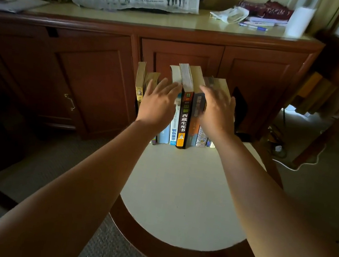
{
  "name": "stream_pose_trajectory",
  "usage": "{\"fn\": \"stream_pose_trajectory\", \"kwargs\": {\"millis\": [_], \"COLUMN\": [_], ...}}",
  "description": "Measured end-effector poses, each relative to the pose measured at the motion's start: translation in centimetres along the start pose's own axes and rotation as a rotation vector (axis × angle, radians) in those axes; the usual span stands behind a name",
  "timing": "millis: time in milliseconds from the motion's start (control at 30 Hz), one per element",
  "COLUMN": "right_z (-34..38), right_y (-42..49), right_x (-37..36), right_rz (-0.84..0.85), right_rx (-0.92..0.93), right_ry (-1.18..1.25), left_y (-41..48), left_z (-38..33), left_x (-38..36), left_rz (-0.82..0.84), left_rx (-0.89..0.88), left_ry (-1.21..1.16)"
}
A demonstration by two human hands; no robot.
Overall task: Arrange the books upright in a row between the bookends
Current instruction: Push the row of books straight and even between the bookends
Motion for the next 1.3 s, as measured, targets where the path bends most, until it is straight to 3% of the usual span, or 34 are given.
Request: {"fn": "stream_pose_trajectory", "kwargs": {"millis": [67, 133, 233, 300, 567, 900, 1300], "right_z": [1.1, 3.4, 7.5, 9.3, 10.1, 10.2, 9.8], "right_y": [0.2, 0.4, 0.6, 0.5, -0.2, -0.1, -0.4], "right_x": [1.1, 1.9, 0.9, -0.8, -2.7, -3.3, -3.5], "right_rz": [-0.057, -0.128, 0.011, 0.117, -0.061, -0.085, -0.1], "right_rx": [0.02, 0.164, 0.432, 0.485, 0.427, 0.411, 0.432], "right_ry": [-0.019, 0.002, -0.109, -0.259, -0.326, -0.261, -0.298], "left_y": [0.5, 1.0, 1.4, 0.9, -0.6, -1.3, -2.3], "left_z": [1.0, 3.4, 6.0, 6.1, 6.0, 5.9, 5.9], "left_x": [2.7, 4.5, 4.9, 4.3, 3.9, 3.5, 3.0], "left_rz": [-0.122, -0.132, 0.132, 0.257, 0.246, 0.305, 0.094], "left_rx": [0.008, 0.197, 0.511, 0.575, 0.506, 0.42, 0.296], "left_ry": [0.014, 0.005, -0.107, -0.186, -0.328, -0.291, -0.18]}}
Point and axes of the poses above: each hand's wrist, its own y-axis towards the middle knuckle, its own x-axis out of the back of the hand, z = x × y, the point moved 3 cm from there along y, towards the middle knuckle, and after that the axes turned 9 degrees about -y, right-handed, at the moved point
